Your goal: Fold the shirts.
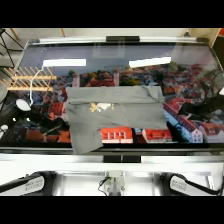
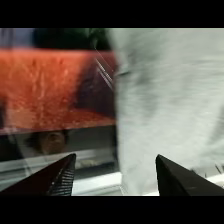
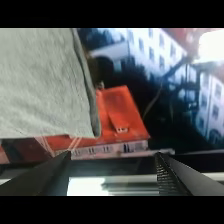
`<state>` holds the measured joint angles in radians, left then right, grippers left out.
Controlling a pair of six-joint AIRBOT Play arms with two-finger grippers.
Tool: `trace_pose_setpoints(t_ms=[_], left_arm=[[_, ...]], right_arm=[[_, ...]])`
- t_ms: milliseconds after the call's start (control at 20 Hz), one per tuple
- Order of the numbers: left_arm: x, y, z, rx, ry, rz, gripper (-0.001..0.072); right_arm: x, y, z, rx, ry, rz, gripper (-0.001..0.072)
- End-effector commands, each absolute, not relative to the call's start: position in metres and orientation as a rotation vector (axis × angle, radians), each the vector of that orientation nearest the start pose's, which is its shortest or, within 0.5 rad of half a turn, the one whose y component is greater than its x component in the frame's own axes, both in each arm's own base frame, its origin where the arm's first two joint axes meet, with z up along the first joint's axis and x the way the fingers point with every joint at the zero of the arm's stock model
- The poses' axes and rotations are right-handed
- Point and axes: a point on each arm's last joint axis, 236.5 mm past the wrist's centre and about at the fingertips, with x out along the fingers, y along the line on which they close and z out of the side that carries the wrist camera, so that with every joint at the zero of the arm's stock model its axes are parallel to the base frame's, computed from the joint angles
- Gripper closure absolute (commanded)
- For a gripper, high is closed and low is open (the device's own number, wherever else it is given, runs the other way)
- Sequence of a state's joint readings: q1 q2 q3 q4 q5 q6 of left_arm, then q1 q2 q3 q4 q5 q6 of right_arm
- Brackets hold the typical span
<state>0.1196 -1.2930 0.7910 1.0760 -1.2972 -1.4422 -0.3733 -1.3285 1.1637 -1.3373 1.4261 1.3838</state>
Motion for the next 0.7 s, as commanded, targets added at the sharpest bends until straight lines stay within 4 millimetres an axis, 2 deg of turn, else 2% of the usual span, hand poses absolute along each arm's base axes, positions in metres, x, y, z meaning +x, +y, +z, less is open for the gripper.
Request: trace_pose_setpoints(t_ms=[0, 200, 300, 350, 450, 500, 650], left_arm=[[0.249, -0.094, -0.103, -0.607, 1.614, -0.226, 0.0226], [0.261, -0.107, -0.107, -0.577, 1.562, -0.238, 0.0226], [0.265, -0.112, -0.113, -0.585, 1.559, -0.212, 0.0260], [0.267, -0.114, -0.115, -0.587, 1.552, -0.210, 0.0322], [0.269, -0.116, -0.114, -0.589, 1.544, -0.212, 0.0570], [0.269, -0.116, -0.114, -0.589, 1.545, -0.212, 0.0652], [0.268, -0.116, -0.114, -0.590, 1.546, -0.213, 0.0674]], right_arm=[[0.305, -0.053, -0.026, 0.408, 1.540, 0.036, 0.0069], [0.293, -0.048, -0.044, 0.427, 1.574, 0.032, 0.0069], [0.290, -0.046, -0.052, 0.436, 1.576, 0.027, 0.0069], [0.289, -0.046, -0.056, 0.438, 1.576, 0.023, 0.0069], [0.287, -0.046, -0.066, 0.442, 1.568, 0.010, 0.0069], [0.288, -0.045, -0.072, 0.453, 1.556, 0.004, 0.0070], [0.296, -0.027, -0.086, 0.557, 1.527, 0.023, 0.0071]])
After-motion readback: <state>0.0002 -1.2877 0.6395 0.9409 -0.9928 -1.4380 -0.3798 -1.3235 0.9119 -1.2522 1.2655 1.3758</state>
